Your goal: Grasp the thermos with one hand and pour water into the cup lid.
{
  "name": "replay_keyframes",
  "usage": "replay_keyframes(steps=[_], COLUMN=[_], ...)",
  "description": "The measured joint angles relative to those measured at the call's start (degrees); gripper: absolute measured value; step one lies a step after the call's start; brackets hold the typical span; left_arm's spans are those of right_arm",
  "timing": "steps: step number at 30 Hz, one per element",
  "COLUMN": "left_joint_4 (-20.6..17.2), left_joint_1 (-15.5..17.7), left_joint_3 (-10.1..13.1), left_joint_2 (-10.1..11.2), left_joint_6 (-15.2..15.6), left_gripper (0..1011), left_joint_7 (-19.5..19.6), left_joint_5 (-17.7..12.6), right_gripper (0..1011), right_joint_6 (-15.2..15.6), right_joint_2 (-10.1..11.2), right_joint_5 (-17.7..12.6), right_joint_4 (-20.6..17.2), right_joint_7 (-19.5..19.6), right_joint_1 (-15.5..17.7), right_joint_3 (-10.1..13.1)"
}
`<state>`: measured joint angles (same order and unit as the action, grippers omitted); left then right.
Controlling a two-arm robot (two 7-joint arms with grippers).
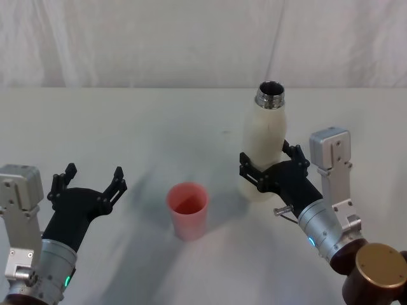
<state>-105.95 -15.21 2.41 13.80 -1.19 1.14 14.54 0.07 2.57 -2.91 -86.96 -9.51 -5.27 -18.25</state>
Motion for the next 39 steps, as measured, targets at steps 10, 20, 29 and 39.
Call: replay_keyframes(steps=[10,20,29,39], left_joint_4=[0.0,0.0,0.0,0.0], left_joint_1=[0.0,0.0,0.0,0.0], left_joint_3=[0.0,0.0,0.0,0.0], left_joint_2=[0.0,0.0,0.0,0.0], left_joint_6=[0.0,0.0,0.0,0.0], left_gripper=[1001,1001,1001,1001], left_joint_7=[0.0,0.0,0.0,0.0], left_joint_5=[0.0,0.0,0.0,0.0], right_gripper=[1003,1003,960,960], right_joint_6=[0.0,-0.5,-0.5,1.4], right_joint_2=[-0.4,-0.9,-1.1,-0.4], right_joint_5=[0.0,-0.5,-1.9,-2.0], right_joint_4=[0.9,1.9,2.4,0.4], right_joint_7=[0.0,-0.2,-0.6,-0.4], right_joint_1=[-0.8,-1.4,-1.6,-0.9], right_joint_3=[-0.3,-0.5,-0.1,-0.3])
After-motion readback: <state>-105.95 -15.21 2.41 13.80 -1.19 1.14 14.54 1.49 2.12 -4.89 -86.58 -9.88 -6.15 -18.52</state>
